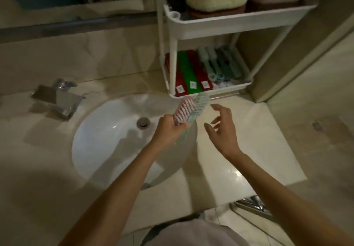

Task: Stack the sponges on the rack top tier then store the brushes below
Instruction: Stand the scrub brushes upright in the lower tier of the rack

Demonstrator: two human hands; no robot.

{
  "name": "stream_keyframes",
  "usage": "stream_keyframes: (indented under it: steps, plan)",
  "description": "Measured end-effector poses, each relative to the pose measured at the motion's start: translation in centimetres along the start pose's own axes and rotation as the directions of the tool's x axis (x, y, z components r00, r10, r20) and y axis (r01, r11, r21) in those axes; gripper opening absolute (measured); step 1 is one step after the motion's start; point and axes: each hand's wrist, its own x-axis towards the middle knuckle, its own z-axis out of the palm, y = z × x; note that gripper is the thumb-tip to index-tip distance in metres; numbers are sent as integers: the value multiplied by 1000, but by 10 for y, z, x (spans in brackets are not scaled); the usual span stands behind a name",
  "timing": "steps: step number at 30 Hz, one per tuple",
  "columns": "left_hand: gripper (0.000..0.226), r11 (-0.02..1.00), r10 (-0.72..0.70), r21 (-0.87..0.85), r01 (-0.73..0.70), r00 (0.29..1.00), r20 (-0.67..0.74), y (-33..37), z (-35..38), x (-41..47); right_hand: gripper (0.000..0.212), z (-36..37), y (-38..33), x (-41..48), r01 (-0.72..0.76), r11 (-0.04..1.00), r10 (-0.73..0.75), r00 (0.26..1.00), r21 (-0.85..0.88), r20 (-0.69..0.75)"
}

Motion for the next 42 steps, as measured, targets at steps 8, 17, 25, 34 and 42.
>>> stream_keyframes:
  steps: [8, 17, 25, 34, 42]
  plan:
    - [10, 954, -76, -276, 113, 987, 141, 72, 76, 24, 20, -57, 34, 43, -412, 724, 397, 905, 553, 155]
    - [31, 947, -196, -273, 170, 978, -71, 101, 63, 95, 20, -64, 55, 171, -362, 930, 364, 931, 67, -13]
    - [26, 944, -228, -278, 180, 962, -151, 97, 53, 131, 25, -38, 72, 242, -390, 915, 386, 921, 98, 60]
    - [10, 939, -211, -304, 161, 967, -140, 97, 58, 149, 24, -25, 70, 265, -309, 932, 312, 950, -192, -12]
    - [8, 928, -204, -339, 151, 971, -126, 101, 55, 155, 19, -20, 74, 264, -291, 943, 293, 956, -162, -11]
